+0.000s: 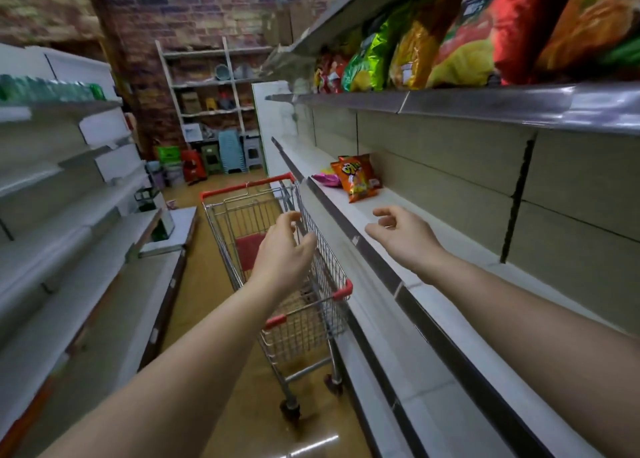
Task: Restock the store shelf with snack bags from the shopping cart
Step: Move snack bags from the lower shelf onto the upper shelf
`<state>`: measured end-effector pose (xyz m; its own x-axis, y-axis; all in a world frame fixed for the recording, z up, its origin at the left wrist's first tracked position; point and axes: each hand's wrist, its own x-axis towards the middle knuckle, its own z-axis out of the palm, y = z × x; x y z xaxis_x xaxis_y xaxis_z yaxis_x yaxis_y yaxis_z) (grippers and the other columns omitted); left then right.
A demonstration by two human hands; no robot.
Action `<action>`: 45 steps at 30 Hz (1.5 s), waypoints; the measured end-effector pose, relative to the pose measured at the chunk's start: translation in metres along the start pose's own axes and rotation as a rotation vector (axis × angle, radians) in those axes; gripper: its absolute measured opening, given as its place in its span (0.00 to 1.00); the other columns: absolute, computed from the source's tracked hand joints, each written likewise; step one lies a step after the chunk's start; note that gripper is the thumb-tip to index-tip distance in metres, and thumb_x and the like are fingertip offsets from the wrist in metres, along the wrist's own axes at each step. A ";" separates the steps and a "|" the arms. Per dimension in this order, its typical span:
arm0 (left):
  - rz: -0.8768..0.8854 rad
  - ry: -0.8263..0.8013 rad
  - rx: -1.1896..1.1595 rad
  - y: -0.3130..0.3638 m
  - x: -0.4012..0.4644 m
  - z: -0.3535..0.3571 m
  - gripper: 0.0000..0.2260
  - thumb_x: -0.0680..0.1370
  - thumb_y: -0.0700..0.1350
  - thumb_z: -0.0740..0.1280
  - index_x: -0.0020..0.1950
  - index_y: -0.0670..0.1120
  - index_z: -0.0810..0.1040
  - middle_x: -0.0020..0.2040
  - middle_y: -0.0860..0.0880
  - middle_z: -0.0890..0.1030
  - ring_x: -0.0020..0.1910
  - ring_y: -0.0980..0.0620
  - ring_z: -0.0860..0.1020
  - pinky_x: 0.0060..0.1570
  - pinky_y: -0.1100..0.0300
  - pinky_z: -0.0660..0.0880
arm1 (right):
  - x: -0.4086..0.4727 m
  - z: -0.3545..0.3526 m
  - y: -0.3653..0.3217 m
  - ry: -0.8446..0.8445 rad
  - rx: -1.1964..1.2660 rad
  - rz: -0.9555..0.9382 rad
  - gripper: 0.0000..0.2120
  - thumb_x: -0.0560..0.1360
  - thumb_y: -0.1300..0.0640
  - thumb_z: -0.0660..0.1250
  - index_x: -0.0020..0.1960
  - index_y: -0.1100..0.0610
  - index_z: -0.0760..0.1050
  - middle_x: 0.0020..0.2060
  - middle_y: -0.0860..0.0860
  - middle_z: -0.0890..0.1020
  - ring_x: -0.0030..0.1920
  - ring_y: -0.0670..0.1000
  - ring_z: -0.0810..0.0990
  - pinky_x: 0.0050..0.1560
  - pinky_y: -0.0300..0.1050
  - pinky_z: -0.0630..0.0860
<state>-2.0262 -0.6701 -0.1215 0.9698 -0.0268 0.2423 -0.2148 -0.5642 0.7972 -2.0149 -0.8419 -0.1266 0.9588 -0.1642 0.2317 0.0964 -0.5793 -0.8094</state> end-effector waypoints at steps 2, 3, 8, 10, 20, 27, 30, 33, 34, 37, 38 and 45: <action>-0.005 -0.006 -0.021 -0.005 0.041 0.005 0.22 0.81 0.46 0.60 0.73 0.44 0.61 0.69 0.42 0.70 0.65 0.45 0.71 0.64 0.46 0.71 | 0.044 0.010 0.005 -0.011 0.006 0.018 0.20 0.76 0.52 0.63 0.66 0.54 0.69 0.62 0.54 0.74 0.59 0.53 0.74 0.57 0.45 0.69; -0.002 -0.008 -0.026 -0.007 0.062 0.007 0.22 0.81 0.46 0.60 0.74 0.44 0.61 0.69 0.42 0.69 0.65 0.45 0.71 0.64 0.46 0.71 | 0.067 0.015 0.006 -0.017 0.005 0.024 0.20 0.76 0.51 0.63 0.66 0.54 0.69 0.62 0.54 0.74 0.57 0.53 0.74 0.56 0.45 0.70; -0.013 -0.009 -0.048 -0.027 0.158 0.018 0.22 0.81 0.46 0.60 0.74 0.45 0.61 0.70 0.43 0.69 0.64 0.46 0.72 0.63 0.46 0.72 | 0.166 0.046 0.007 -0.031 0.018 0.051 0.20 0.75 0.51 0.64 0.66 0.53 0.69 0.61 0.54 0.75 0.59 0.54 0.74 0.56 0.46 0.70; -0.021 -0.016 -0.060 -0.039 0.198 0.023 0.22 0.81 0.47 0.60 0.73 0.46 0.62 0.70 0.44 0.69 0.66 0.46 0.71 0.64 0.46 0.71 | 0.202 0.063 0.012 -0.026 0.018 0.060 0.19 0.75 0.52 0.65 0.65 0.53 0.70 0.60 0.54 0.75 0.58 0.54 0.74 0.54 0.44 0.69; 0.013 -0.174 -0.059 -0.117 0.406 0.031 0.22 0.81 0.47 0.60 0.74 0.46 0.62 0.70 0.43 0.70 0.67 0.44 0.71 0.65 0.44 0.70 | 0.365 0.138 0.036 0.105 -0.032 0.218 0.21 0.74 0.51 0.67 0.66 0.53 0.69 0.59 0.52 0.76 0.58 0.53 0.73 0.51 0.42 0.68; -0.062 -0.281 -0.113 -0.146 0.504 0.052 0.21 0.81 0.46 0.60 0.74 0.44 0.62 0.69 0.43 0.70 0.66 0.45 0.71 0.65 0.47 0.70 | 0.439 0.155 0.057 0.139 -0.088 0.306 0.20 0.76 0.53 0.64 0.67 0.55 0.68 0.62 0.53 0.75 0.53 0.50 0.74 0.51 0.42 0.69; -0.085 -0.311 -0.130 -0.155 0.532 0.072 0.22 0.81 0.46 0.60 0.74 0.44 0.61 0.70 0.43 0.70 0.67 0.45 0.70 0.66 0.49 0.69 | 0.471 0.158 0.078 0.146 -0.114 0.336 0.20 0.76 0.53 0.64 0.66 0.55 0.69 0.63 0.55 0.75 0.59 0.54 0.74 0.52 0.43 0.70; -0.115 -0.301 -0.134 -0.159 0.560 0.092 0.22 0.81 0.47 0.60 0.74 0.45 0.62 0.70 0.43 0.70 0.67 0.46 0.70 0.66 0.49 0.69 | 0.506 0.161 0.100 0.113 -0.111 0.370 0.20 0.76 0.53 0.65 0.66 0.55 0.69 0.63 0.55 0.74 0.61 0.55 0.73 0.49 0.40 0.67; -0.124 -0.300 -0.134 -0.160 0.570 0.100 0.21 0.81 0.47 0.59 0.74 0.45 0.62 0.70 0.43 0.70 0.66 0.46 0.71 0.64 0.50 0.70 | 0.519 0.162 0.107 0.095 -0.111 0.382 0.20 0.76 0.53 0.64 0.66 0.55 0.69 0.63 0.55 0.75 0.61 0.55 0.73 0.49 0.40 0.67; -0.149 -0.291 -0.150 -0.162 0.599 0.125 0.21 0.82 0.47 0.58 0.74 0.46 0.61 0.69 0.43 0.70 0.58 0.48 0.73 0.51 0.57 0.72 | 0.560 0.169 0.128 0.075 -0.141 0.404 0.18 0.76 0.53 0.64 0.65 0.54 0.70 0.61 0.56 0.76 0.59 0.56 0.74 0.53 0.44 0.71; -0.153 -0.289 -0.163 -0.163 0.609 0.134 0.21 0.82 0.47 0.58 0.74 0.47 0.61 0.70 0.43 0.70 0.58 0.47 0.73 0.48 0.59 0.72 | 0.574 0.171 0.134 0.079 -0.148 0.400 0.19 0.75 0.53 0.64 0.65 0.55 0.69 0.61 0.56 0.76 0.60 0.57 0.74 0.55 0.45 0.71; -0.189 -0.321 -0.202 -0.174 0.665 0.189 0.18 0.82 0.46 0.58 0.72 0.46 0.64 0.68 0.44 0.72 0.64 0.44 0.72 0.62 0.51 0.71 | 0.640 0.188 0.170 0.118 -0.213 0.430 0.33 0.73 0.55 0.67 0.74 0.56 0.57 0.68 0.58 0.67 0.65 0.59 0.70 0.59 0.47 0.69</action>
<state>-1.3222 -0.7452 -0.2039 0.9743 -0.2116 -0.0775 -0.0169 -0.4115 0.9112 -1.3350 -0.8954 -0.2178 0.8620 -0.5061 -0.0292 -0.3696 -0.5878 -0.7196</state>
